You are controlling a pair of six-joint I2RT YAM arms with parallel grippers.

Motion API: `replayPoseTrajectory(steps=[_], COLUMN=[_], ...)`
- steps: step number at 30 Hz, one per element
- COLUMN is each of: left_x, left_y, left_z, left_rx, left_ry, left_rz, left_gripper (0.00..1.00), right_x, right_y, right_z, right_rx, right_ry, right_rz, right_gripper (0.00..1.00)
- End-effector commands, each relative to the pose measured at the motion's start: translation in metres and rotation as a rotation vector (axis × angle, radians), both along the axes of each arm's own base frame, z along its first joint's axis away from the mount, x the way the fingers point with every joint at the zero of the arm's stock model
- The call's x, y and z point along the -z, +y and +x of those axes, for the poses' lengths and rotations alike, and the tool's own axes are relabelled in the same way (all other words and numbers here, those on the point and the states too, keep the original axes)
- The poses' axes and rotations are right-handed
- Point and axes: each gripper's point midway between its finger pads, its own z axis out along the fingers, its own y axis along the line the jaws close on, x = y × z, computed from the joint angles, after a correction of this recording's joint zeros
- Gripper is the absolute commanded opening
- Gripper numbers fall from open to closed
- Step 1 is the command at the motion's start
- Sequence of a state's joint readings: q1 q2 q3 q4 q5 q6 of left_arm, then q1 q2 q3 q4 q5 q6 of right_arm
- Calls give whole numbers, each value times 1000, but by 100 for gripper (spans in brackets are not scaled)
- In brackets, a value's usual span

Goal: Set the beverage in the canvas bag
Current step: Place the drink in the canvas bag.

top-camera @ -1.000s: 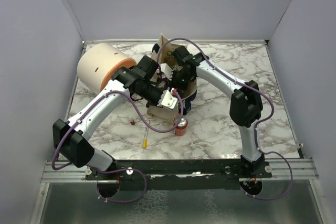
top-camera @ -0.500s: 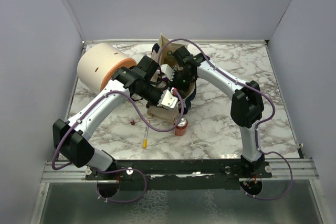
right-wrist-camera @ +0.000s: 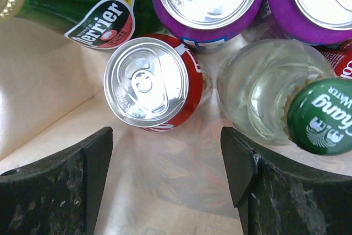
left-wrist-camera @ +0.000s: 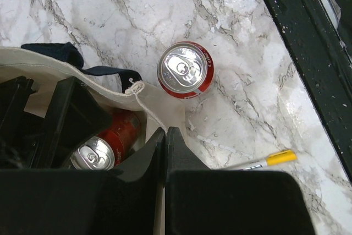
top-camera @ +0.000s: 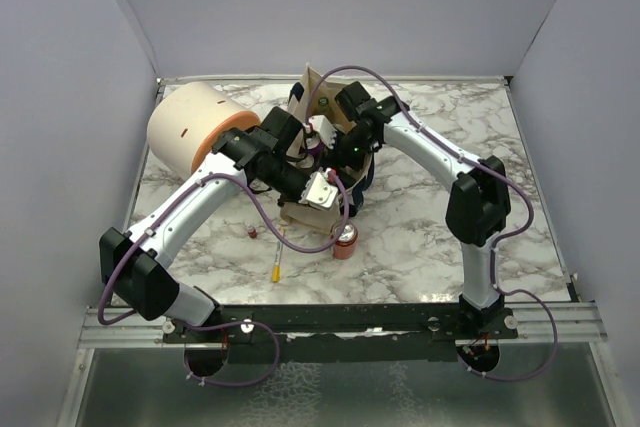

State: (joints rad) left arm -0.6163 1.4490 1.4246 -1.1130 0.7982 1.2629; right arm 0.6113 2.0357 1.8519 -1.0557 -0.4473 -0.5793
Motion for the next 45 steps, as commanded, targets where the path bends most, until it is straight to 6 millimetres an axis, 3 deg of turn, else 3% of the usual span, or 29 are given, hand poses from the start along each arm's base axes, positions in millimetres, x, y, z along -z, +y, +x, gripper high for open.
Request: replayPoseTrajectory(steps=[1, 9, 15, 29, 38, 45], left_x=[0, -3, -10, -8, -7, -7], left_y=[7, 7, 3, 2, 1, 1], left_z=[-12, -9, -6, -9, -9, -9], left_rx=[13, 16, 14, 28, 28, 27], left_ry=[33, 19, 10, 17, 19, 26], left_rz=[15, 16, -1, -15, -16, -18], left_gripper=[0, 0, 0, 1, 1, 1], right_x=[-34, -77, -92, -53, -33, -17], right_y=[3, 11, 14, 20, 12, 4], right_z=[-7, 1, 11, 25, 35, 39], right_rx=[-21, -6, 25, 158, 265, 320], right_ry=[3, -33, -83, -53, -138, -152], right_rz=[94, 252, 298, 211, 151, 111], right_gripper=[76, 61, 57, 51, 67, 71])
